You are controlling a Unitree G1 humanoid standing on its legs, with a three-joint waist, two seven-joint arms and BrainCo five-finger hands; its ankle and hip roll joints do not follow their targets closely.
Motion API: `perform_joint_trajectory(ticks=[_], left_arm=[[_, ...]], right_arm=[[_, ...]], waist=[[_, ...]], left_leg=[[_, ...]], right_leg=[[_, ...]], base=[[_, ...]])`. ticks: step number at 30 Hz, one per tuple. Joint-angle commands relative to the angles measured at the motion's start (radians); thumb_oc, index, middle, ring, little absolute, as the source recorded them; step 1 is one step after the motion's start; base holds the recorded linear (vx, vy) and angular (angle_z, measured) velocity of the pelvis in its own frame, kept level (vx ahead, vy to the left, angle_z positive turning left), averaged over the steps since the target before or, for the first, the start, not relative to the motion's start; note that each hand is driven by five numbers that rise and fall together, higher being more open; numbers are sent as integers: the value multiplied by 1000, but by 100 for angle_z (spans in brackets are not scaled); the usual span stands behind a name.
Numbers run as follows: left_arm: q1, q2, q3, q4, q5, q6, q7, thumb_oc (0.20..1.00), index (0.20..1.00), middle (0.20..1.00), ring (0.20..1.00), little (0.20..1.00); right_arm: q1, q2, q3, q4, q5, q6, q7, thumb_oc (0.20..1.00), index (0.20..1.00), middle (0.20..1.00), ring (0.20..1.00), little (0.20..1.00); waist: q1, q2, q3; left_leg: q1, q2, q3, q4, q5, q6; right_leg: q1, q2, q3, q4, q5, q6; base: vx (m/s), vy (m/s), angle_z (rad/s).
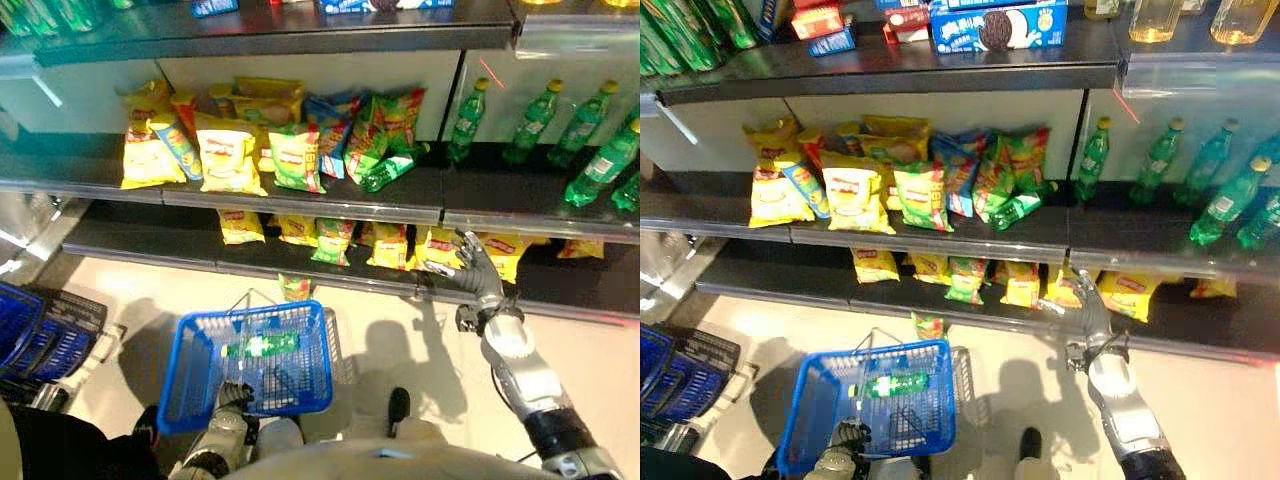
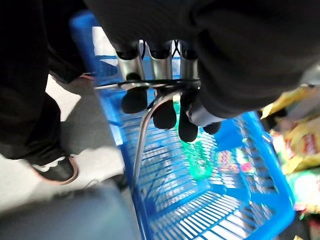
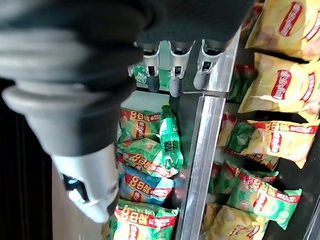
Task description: Pick up the snacks into the basket
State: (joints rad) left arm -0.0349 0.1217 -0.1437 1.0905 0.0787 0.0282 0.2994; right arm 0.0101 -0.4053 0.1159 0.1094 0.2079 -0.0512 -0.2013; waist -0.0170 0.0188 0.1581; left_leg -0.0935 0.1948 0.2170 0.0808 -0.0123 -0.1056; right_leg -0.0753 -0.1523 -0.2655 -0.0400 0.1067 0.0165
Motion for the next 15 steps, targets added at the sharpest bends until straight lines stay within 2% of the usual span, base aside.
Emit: perform_joint_trajectory(ticks=[1,4,10,11,12,15], left_arm=[[32,-1,-7,6,36,6,9,200,200,200,200,200],[20,18,3,-5,36,3,21,200,200,200,200,200],[-27,50,9,-27,-19,4,55,200,200,200,200,200],[-28,50,10,-27,-19,5,56,200,200,200,200,200],[-39,59,5,-49,-44,-2,71,200,200,200,200,200],[-55,59,-10,-73,-75,-6,85,200,200,200,200,200]], right_arm=[[-59,-4,-6,-95,-37,-36,-2,1000,1000,1000,1000,1000],[-120,-19,23,-129,-36,-34,-3,1000,1000,1000,1000,1000],[-304,-33,91,-140,-43,-4,-33,1000,1000,1000,1000,1000],[-306,-33,92,-138,-43,-4,-33,1000,1000,1000,1000,1000],[-386,-43,120,-129,-47,9,-40,1000,1000,1000,1000,1000],[-495,-48,155,-84,-43,27,-65,1000,1000,1000,1000,1000]], waist=[[12,-1,8],[17,-3,32],[41,-28,128],[40,-28,128],[49,-33,159],[56,-41,190]], left_leg=[[45,-23,-20,-154,135,-12],[53,-49,-14,-168,126,-5],[-11,-59,-14,-168,136,1],[-12,-59,-14,-168,137,1],[-48,-62,-16,-168,143,0],[-88,-69,-20,-168,150,0]], right_leg=[[61,-1,19,-29,-32,120],[34,-1,26,-32,-9,116],[-53,-14,39,-21,26,123],[-55,-14,39,-20,26,123],[-89,-22,36,-20,42,128],[-128,-27,38,-21,57,133]], base=[[17,56,23],[-40,96,-12],[-95,42,11],[-101,43,-2],[-68,36,0],[-61,64,4]])
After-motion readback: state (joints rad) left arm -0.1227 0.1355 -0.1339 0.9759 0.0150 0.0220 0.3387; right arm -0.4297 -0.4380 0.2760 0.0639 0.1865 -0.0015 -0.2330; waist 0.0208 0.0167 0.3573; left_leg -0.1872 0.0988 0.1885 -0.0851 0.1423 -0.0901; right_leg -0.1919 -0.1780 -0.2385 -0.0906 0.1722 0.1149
